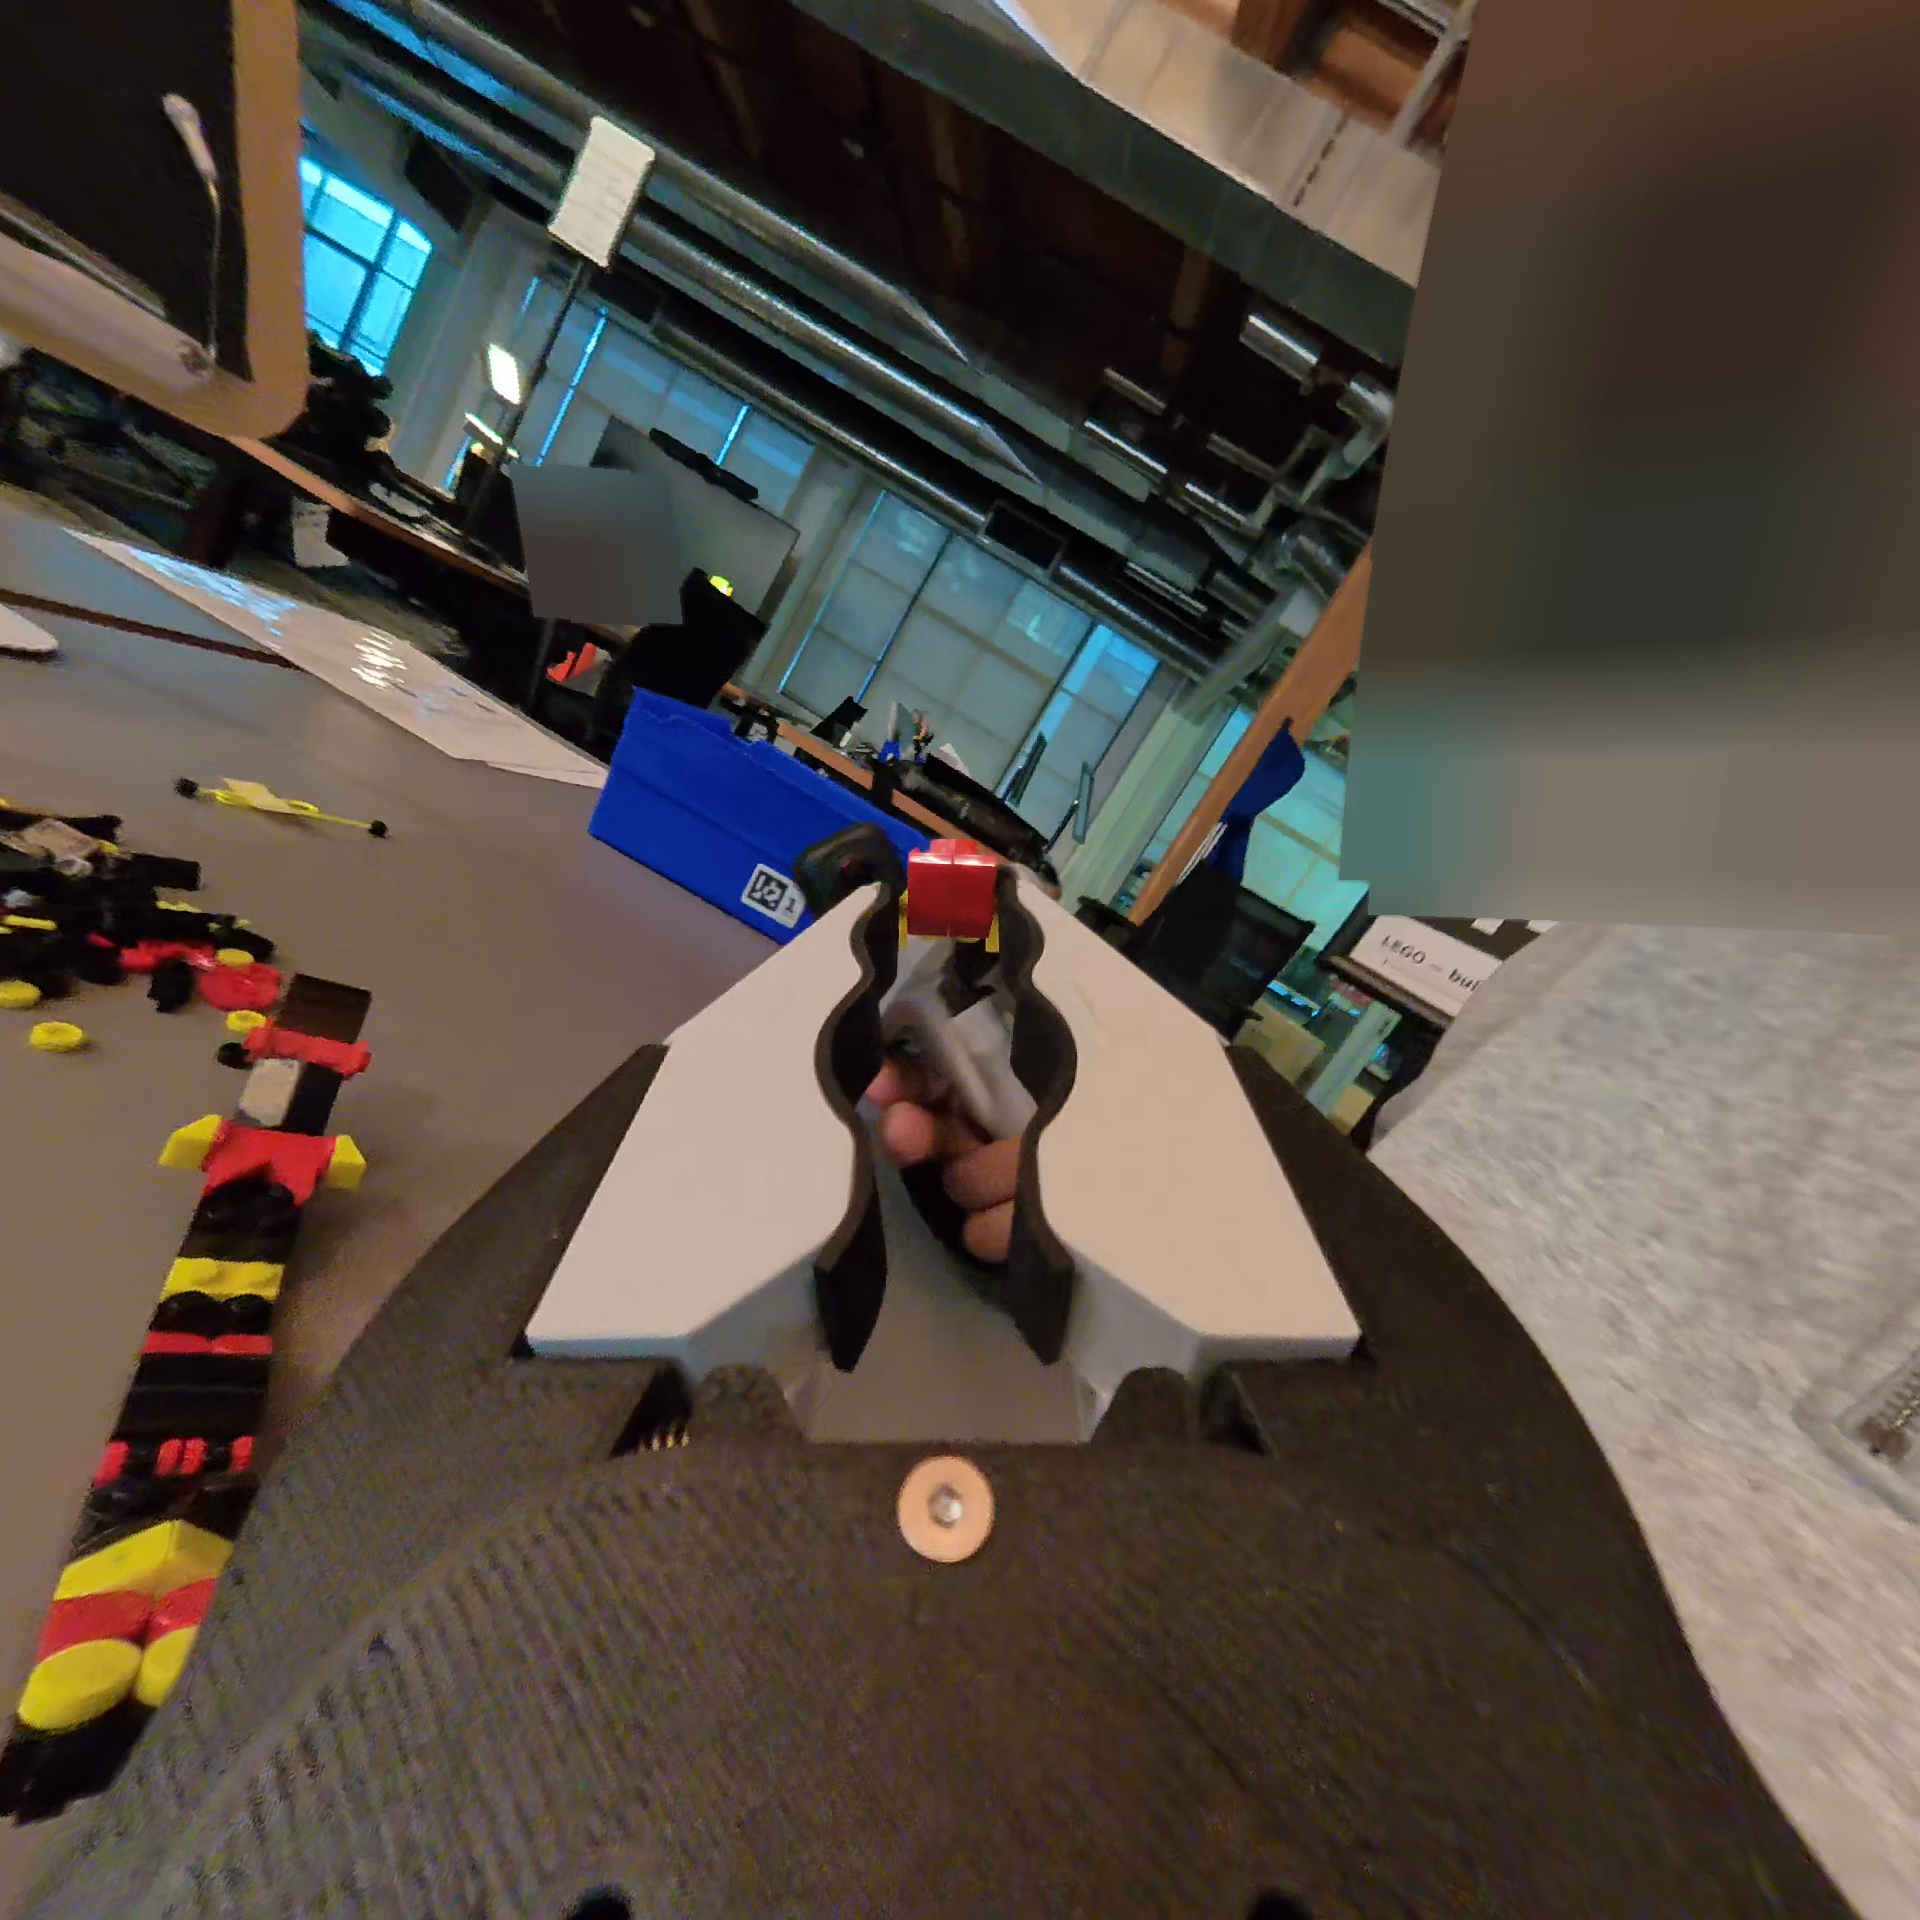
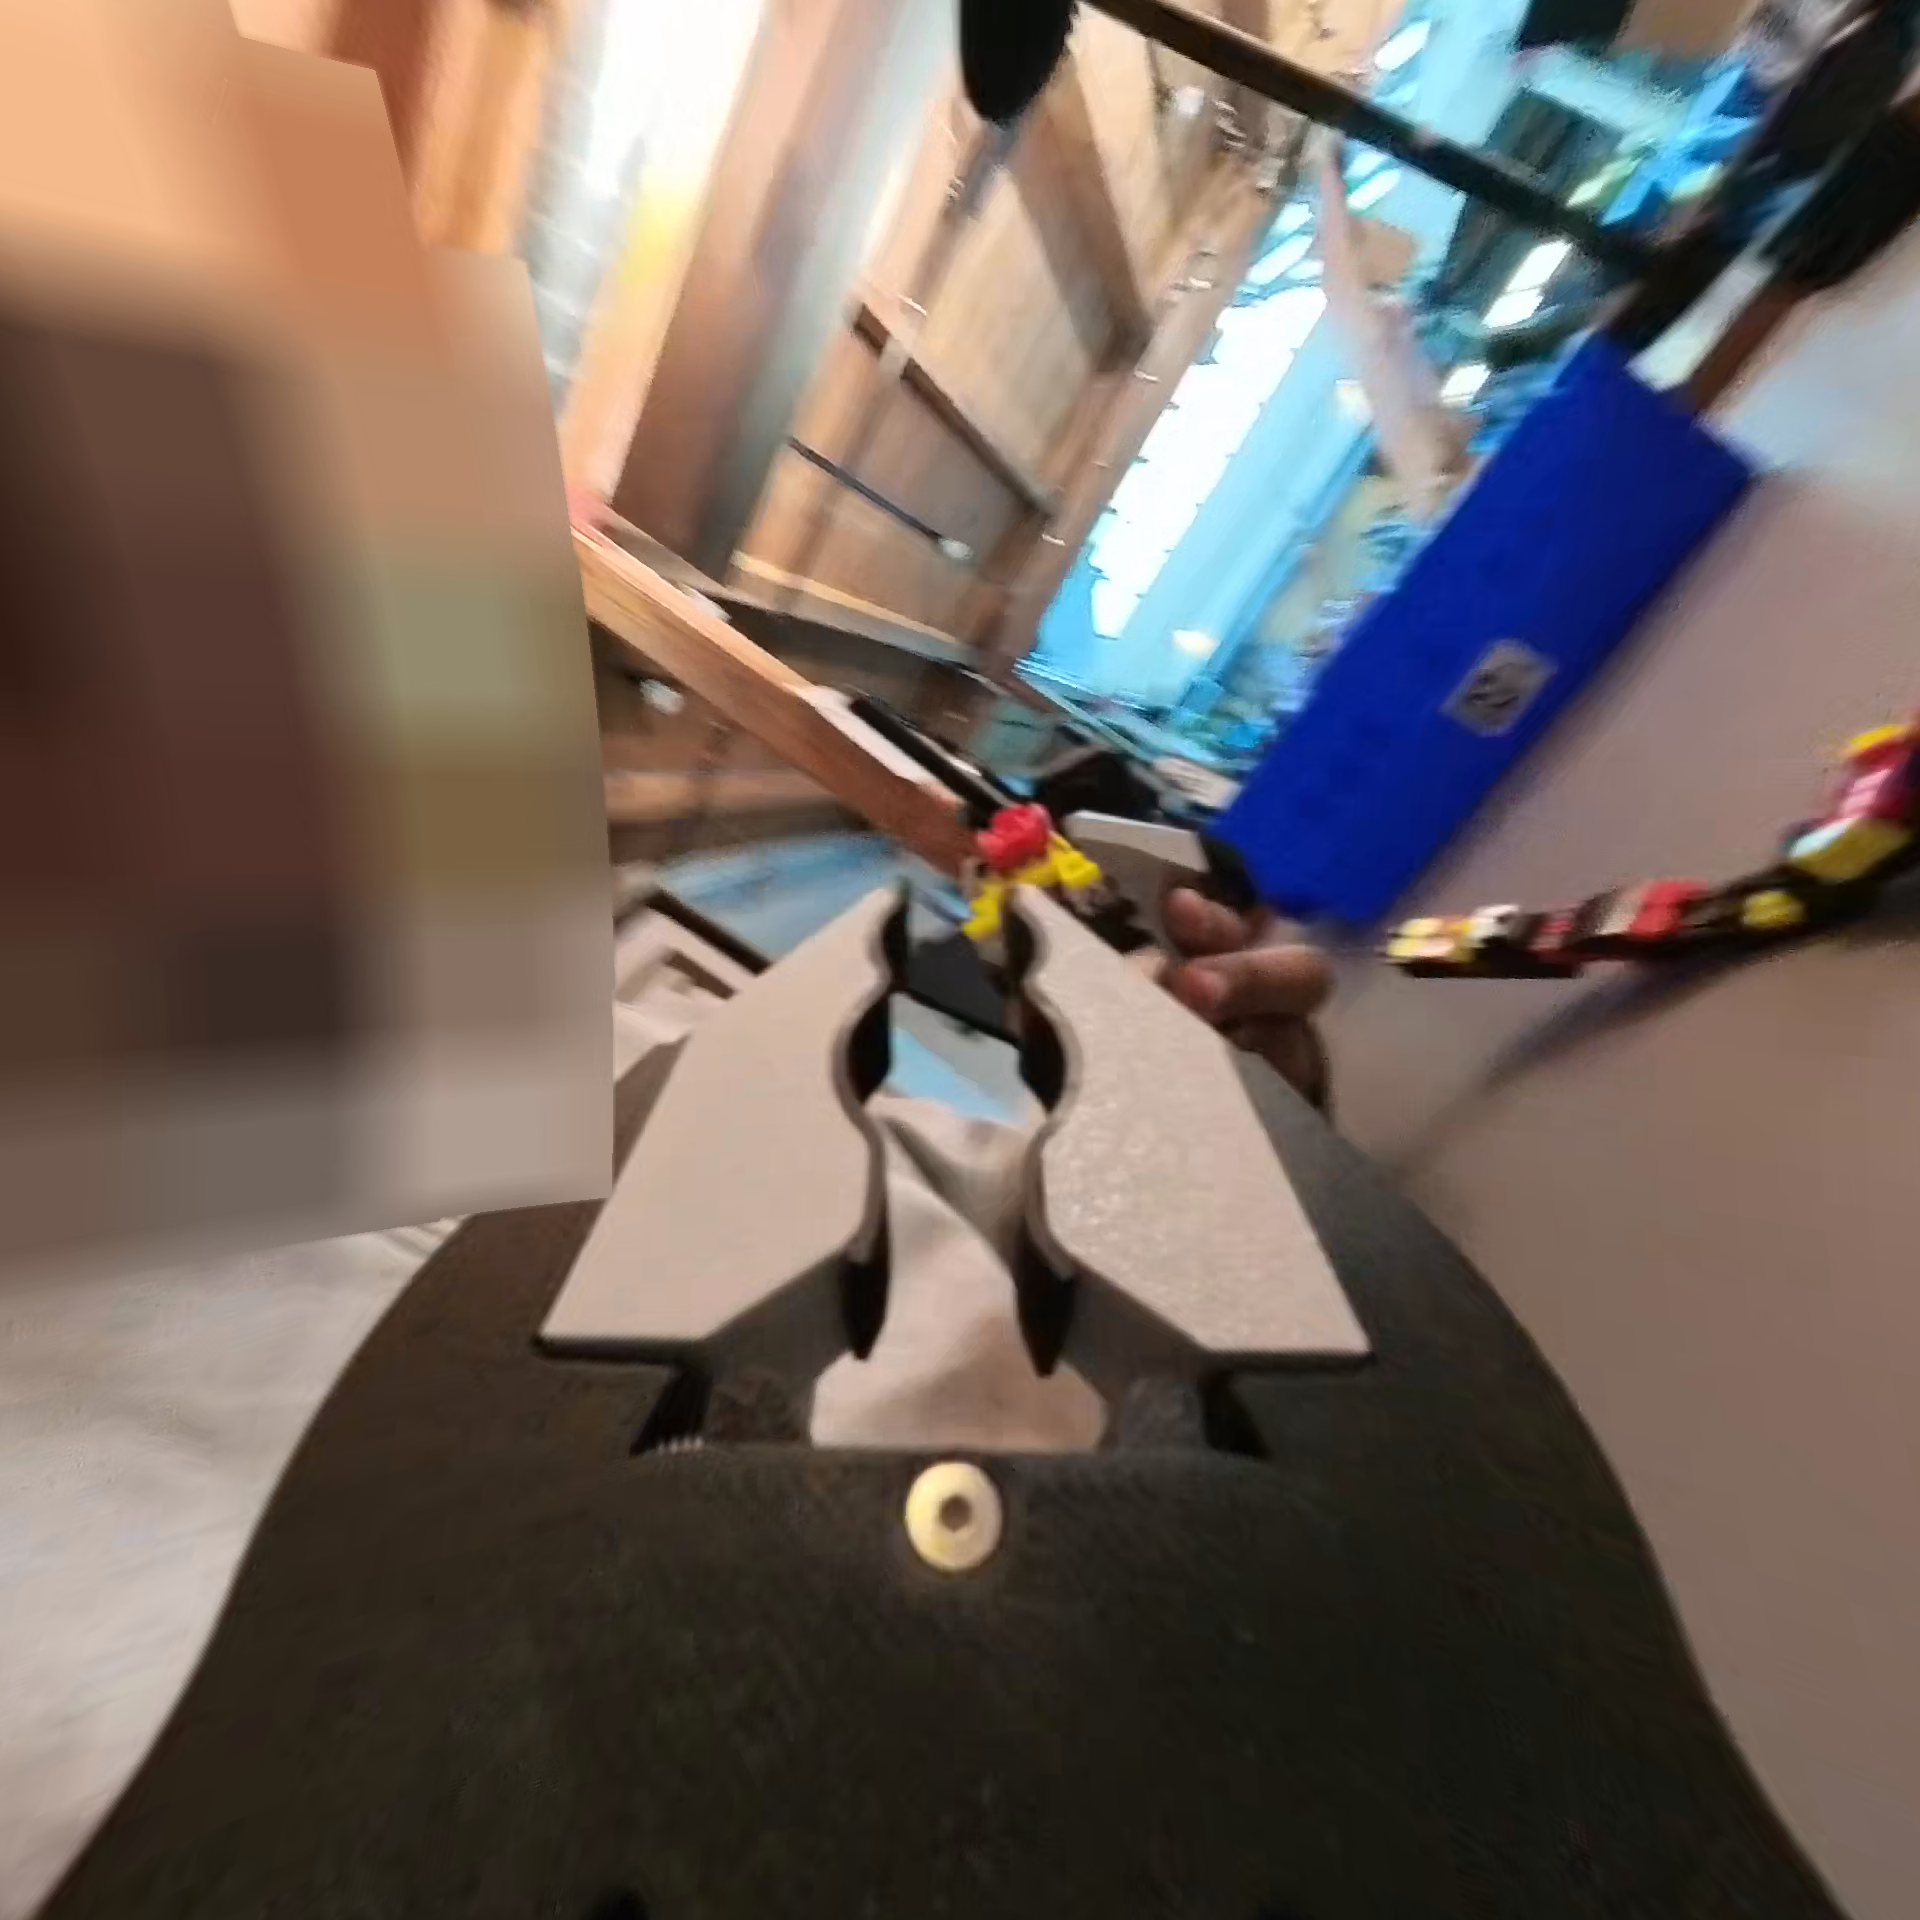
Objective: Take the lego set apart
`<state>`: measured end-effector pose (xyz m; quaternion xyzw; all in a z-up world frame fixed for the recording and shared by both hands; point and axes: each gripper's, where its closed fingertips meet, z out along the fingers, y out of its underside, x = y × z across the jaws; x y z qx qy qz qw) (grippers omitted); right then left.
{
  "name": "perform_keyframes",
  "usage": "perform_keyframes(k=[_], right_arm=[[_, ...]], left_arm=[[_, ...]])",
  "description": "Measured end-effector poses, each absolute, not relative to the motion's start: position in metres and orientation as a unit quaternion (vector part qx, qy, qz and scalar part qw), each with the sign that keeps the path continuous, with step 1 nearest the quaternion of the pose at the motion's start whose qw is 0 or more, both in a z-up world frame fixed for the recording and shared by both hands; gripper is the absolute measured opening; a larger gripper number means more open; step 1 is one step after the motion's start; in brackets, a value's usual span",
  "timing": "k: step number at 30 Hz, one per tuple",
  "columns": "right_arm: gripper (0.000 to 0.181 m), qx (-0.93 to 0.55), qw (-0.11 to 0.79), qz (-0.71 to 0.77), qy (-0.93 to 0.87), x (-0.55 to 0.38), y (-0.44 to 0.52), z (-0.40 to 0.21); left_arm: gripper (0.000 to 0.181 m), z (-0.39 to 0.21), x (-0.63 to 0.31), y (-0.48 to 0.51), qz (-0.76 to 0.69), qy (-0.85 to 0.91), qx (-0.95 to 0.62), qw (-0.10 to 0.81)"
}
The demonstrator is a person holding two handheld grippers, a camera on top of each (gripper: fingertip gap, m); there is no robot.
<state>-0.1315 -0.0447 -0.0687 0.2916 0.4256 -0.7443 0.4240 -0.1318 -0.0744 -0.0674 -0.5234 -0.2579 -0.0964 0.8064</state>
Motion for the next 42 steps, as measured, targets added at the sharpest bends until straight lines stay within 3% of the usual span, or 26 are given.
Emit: perform_keyframes(k=[2, 3, 6, 14, 20, 32, 42], right_arm=[[0.045, 0.287, 0.344, -0.738, 0.504, -0.127, -0.055, -0.077], [0.051, 0.280, 0.315, -0.735, 0.532, -0.125, -0.060, -0.079], [0.051, 0.254, 0.255, -0.743, 0.564, -0.117, -0.068, -0.077], [0.031, 0.249, 0.221, -0.755, 0.565, -0.120, -0.064, -0.074], [0.029, 0.233, 0.170, -0.756, 0.587, -0.119, -0.064, -0.074], [0.029, 0.252, 0.195, -0.773, 0.549, -0.125, -0.056, -0.067], [0.029, 0.245, 0.199, -0.772, 0.552, -0.122, -0.059, -0.067]], left_arm=[[0.016, -0.067, -0.133, -0.075, -0.112, -0.265, -0.515, 0.808], [0.016, -0.067, -0.132, -0.074, -0.119, -0.265, -0.513, 0.808], [0.016, -0.069, -0.129, -0.070, -0.136, -0.260, -0.516, 0.805], [0.016, -0.067, -0.122, -0.066, -0.162, -0.250, -0.513, 0.805], [0.016, -0.066, -0.121, -0.065, -0.168, -0.246, -0.512, 0.806], [0.024, -0.061, -0.120, -0.067, -0.138, -0.240, -0.501, 0.820], [0.013, -0.062, -0.119, -0.068, -0.137, -0.231, -0.510, 0.817]])
